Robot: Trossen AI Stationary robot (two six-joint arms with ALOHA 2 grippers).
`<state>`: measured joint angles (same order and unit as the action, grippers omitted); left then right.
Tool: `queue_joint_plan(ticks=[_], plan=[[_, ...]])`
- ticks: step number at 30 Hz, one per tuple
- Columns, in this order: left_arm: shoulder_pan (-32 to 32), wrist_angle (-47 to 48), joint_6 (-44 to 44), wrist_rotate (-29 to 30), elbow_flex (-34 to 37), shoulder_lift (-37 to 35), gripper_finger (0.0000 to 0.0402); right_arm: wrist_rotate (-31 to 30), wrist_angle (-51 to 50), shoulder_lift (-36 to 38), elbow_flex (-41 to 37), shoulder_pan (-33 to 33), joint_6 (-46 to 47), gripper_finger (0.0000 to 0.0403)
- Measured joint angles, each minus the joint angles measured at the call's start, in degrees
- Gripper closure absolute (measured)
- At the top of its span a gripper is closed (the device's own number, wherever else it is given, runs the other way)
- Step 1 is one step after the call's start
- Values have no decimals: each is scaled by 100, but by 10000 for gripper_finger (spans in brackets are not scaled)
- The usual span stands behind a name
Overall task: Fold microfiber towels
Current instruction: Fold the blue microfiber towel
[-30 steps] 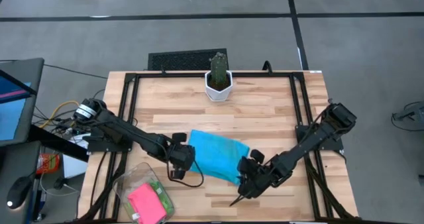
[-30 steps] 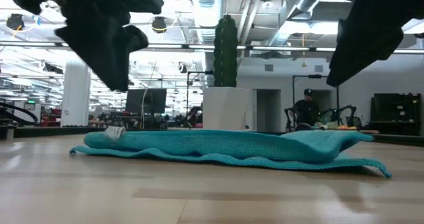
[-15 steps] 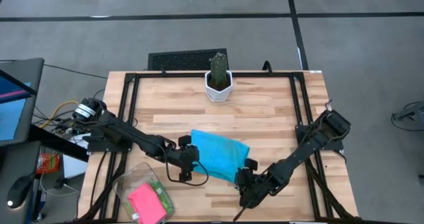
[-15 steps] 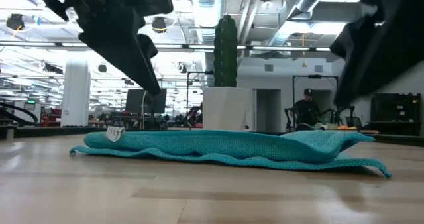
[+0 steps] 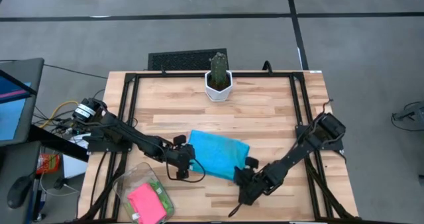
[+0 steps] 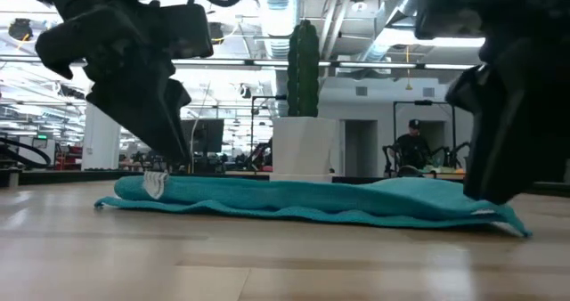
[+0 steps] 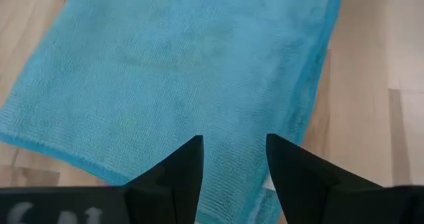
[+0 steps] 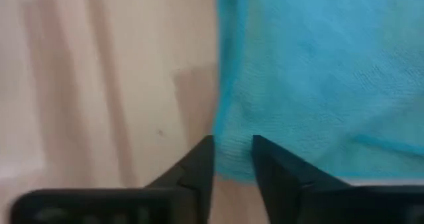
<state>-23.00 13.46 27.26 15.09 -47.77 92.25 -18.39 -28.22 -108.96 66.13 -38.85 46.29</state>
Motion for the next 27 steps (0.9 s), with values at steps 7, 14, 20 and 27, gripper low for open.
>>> queue_joint_plan(ticks=[7,14,20,27], plan=[[0,-24,1,25,119,25,245,189,-409,264,105,-11,-92,388],[0,46,29,14,129,204,245,0,-1045,361,349,-165,726,350],[0,-116,30,-272,111,470,245,-240,-1404,672,323,-150,877,304],[-2,-124,19,-229,94,598,245,-314,-1803,1079,-38,437,235,248]])
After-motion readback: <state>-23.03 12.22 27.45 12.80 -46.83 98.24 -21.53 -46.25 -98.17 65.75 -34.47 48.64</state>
